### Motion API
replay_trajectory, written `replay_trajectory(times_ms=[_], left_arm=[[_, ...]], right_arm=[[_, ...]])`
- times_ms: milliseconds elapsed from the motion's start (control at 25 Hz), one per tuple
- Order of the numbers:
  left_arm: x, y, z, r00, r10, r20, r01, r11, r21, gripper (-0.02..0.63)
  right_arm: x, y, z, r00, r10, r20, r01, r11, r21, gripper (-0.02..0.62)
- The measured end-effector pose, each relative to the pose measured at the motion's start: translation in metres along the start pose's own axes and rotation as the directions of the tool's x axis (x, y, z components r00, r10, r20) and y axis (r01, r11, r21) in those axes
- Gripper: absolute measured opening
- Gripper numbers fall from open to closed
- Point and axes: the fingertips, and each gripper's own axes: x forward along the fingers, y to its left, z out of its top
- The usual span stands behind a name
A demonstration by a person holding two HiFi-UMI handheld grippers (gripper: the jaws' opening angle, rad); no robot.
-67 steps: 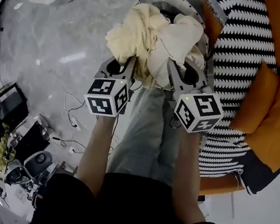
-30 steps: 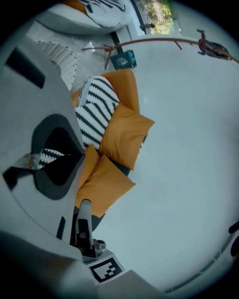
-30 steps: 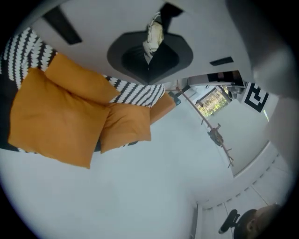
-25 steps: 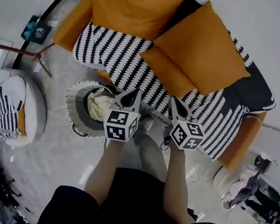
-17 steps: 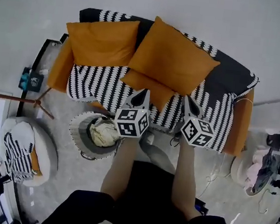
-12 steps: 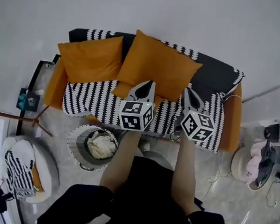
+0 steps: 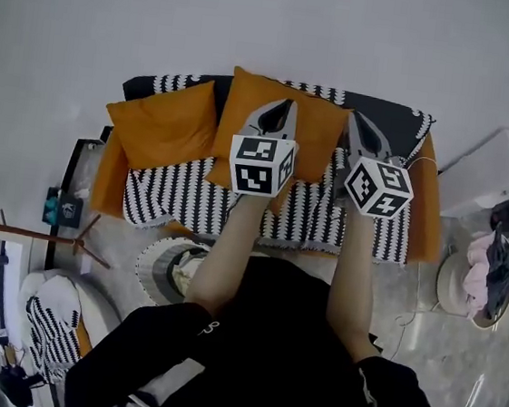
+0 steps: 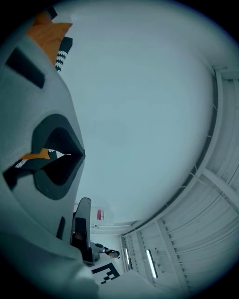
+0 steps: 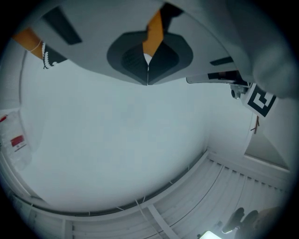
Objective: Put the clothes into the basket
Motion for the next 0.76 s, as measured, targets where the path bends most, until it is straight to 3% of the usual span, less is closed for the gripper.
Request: replay_trajectory(times_ms=[760], left_arm=[[0.004, 0.001, -0.006, 1.000, 0.002, 0.018, -0.001, 0.999, -0.035, 0.009]], right_arm=[[0.005, 0.001, 0.003, 1.000, 0.025, -0.011, -0.026, 0.996, -0.081, 0.012]])
